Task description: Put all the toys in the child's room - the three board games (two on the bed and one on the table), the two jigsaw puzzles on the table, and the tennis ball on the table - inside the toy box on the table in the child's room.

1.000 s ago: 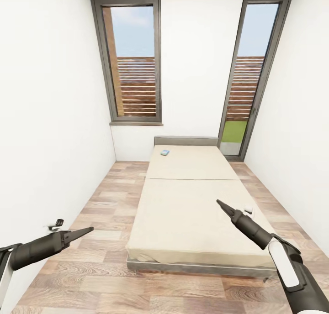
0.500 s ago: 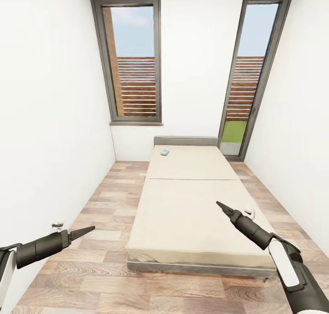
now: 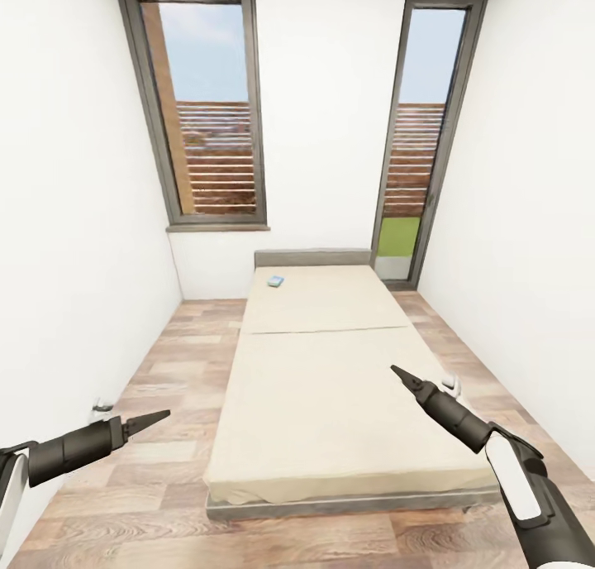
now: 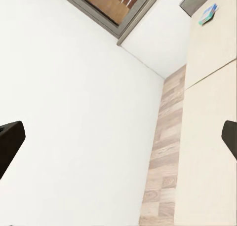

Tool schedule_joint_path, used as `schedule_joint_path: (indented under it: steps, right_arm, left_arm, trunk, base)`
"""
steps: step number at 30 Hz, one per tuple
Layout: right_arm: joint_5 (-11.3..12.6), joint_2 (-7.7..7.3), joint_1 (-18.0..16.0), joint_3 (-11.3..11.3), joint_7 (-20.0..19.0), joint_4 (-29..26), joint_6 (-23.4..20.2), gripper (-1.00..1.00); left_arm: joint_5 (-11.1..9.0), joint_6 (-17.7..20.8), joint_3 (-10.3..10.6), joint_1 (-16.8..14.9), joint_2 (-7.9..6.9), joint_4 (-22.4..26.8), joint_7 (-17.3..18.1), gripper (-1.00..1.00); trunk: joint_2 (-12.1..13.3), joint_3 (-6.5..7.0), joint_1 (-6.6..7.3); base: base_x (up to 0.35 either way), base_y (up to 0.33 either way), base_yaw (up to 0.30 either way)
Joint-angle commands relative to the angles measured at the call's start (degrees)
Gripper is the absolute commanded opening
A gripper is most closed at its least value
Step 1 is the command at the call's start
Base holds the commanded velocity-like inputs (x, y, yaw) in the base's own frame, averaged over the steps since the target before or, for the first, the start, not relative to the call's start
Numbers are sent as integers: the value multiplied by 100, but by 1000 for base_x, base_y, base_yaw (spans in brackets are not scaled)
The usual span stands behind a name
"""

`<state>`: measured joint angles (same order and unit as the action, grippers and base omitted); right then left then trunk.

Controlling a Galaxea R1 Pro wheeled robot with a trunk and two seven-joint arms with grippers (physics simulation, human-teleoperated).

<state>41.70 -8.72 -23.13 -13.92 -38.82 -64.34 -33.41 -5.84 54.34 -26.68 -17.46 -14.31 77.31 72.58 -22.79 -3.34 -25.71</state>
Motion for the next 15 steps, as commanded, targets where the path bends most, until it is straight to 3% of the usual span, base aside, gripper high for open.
schedule_joint_path:
  steps: [1,8,15]
  right_arm:
    - [32,1,-7,-6,-6,3,-43,100]
    - [31,1,-7,-3,-9,16,-43,100]
    - [27,1,-7,-5,-11,29,-43,100]
  left_arm:
    - [-14,44,-3,-3,-2,2,9,100]
    - [-14,38,-4,-3,-6,-1,31,100]
    - [-19,34,-4,-3,-4,-2,51,100]
  trunk:
    - [-12,-13,-7]
    - [-12,-13,-7]
    - [-12,-13,-7]
  base:
    - [325,2,-275]
    - [309,91,-276]
    - [235,198,-277]
